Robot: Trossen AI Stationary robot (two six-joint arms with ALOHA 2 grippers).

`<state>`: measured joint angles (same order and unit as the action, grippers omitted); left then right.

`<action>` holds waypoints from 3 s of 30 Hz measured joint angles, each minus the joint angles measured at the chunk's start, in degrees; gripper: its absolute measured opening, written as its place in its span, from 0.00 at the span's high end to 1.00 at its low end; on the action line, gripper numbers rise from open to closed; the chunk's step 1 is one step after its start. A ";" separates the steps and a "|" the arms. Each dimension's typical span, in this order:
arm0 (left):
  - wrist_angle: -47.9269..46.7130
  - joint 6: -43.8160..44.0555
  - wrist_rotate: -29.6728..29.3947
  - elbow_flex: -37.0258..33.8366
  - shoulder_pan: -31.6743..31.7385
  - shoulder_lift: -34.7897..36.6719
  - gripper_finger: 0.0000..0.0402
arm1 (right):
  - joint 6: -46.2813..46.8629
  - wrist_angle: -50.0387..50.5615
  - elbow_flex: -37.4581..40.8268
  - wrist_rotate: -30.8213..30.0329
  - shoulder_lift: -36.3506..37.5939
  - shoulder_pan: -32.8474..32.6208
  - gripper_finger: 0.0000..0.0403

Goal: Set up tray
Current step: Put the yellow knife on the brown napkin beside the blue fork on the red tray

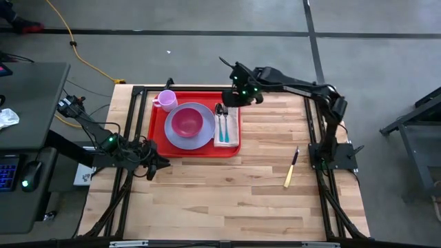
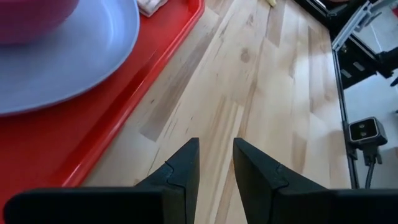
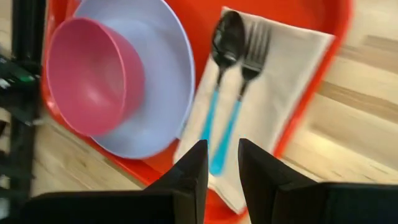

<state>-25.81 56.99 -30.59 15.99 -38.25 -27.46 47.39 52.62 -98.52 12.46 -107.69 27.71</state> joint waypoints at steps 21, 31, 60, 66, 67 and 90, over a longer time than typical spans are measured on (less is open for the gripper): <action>3.16 -15.33 -2.97 0.00 0.01 8.10 0.68 | 7.70 24.31 0.00 -17.99 17.10 -17.85 0.83; -5.34 -19.64 -2.62 0.00 -0.01 19.75 0.68 | 27.34 36.63 0.00 -24.67 18.28 -28.40 0.83; -10.66 -18.08 0.24 -0.66 -0.01 27.08 0.68 | 59.85 24.21 27.96 -5.46 18.07 -41.71 0.83; -10.72 -17.53 0.49 -0.66 -0.01 27.08 0.68 | 60.98 21.25 35.28 -0.74 18.07 -41.63 0.83; -10.72 -17.52 0.50 -0.66 -0.01 27.08 0.68 | 61.40 21.25 36.21 -0.04 18.07 -41.65 0.83; -11.60 -14.64 0.59 -0.70 -0.01 27.08 0.68 | 63.15 9.08 50.99 0.98 18.40 -40.08 0.83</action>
<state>-37.41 42.35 -30.00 15.29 -38.26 -0.38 110.54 61.70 -47.53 13.44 -89.29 -12.37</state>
